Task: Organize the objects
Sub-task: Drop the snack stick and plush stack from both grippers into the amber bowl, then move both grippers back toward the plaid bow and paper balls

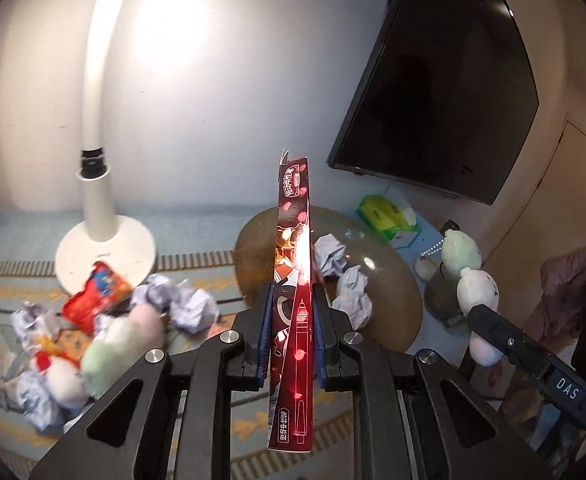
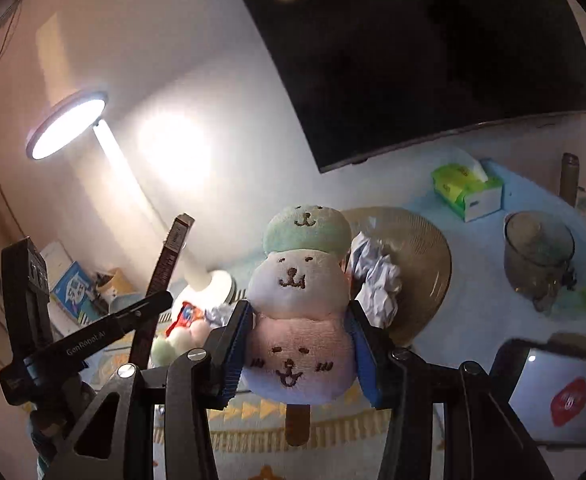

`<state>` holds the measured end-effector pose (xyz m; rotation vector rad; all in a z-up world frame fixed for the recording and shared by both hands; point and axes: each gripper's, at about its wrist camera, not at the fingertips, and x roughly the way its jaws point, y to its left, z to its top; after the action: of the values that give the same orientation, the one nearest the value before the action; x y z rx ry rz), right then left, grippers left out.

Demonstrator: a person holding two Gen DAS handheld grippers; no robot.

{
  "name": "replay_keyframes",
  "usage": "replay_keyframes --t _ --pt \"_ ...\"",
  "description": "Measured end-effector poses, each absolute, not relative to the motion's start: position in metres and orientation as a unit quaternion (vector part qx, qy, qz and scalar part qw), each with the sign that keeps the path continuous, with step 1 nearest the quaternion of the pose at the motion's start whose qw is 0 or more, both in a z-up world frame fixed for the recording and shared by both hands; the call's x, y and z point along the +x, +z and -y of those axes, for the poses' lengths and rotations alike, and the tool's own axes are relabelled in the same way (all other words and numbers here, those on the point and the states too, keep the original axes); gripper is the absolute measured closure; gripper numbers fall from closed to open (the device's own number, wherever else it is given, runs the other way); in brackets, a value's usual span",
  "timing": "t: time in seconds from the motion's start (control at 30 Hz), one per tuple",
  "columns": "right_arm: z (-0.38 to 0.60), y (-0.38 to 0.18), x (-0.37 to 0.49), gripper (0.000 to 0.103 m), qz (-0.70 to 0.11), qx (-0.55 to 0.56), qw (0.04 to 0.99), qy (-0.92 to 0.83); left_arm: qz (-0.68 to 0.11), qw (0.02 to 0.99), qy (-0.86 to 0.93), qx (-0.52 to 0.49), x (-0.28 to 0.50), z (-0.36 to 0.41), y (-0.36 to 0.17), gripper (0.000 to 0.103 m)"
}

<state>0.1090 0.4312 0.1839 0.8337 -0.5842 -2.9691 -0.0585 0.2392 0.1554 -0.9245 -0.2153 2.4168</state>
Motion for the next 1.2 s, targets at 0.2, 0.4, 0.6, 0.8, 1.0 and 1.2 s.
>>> replay_keyframes --t 0.2,0.4,0.6,0.8,1.0,1.2 --pt "-0.461 0.182 0.036 0.021 0.179 0.29 -0.017 -0.94 0.086 0.286 0.886 -0.355 -0.113 -0.285 0.134 0.036" --pt "-0.477 0.164 0.056 0.021 0.208 0.303 -0.017 -0.93 0.12 0.274 0.887 -0.351 -0.086 -0.239 0.129 0.036" --pt "-0.426 0.155 0.099 0.017 0.175 0.314 0.039 -0.932 0.081 0.211 0.924 -0.308 -0.011 -0.175 0.148 0.025" --pt "-0.359 0.114 0.119 0.012 0.141 0.359 0.089 -0.918 0.097 0.094 0.936 -0.325 0.04 -0.075 0.112 0.006" --pt "-0.317 0.056 0.101 0.012 0.076 0.392 0.077 -0.914 0.071 -0.043 0.924 -0.374 0.031 -0.002 0.04 0.006" --pt "-0.307 0.029 0.087 0.012 0.044 0.44 0.06 -0.895 0.067 -0.065 0.9 -0.426 0.017 0.004 0.009 0.006"
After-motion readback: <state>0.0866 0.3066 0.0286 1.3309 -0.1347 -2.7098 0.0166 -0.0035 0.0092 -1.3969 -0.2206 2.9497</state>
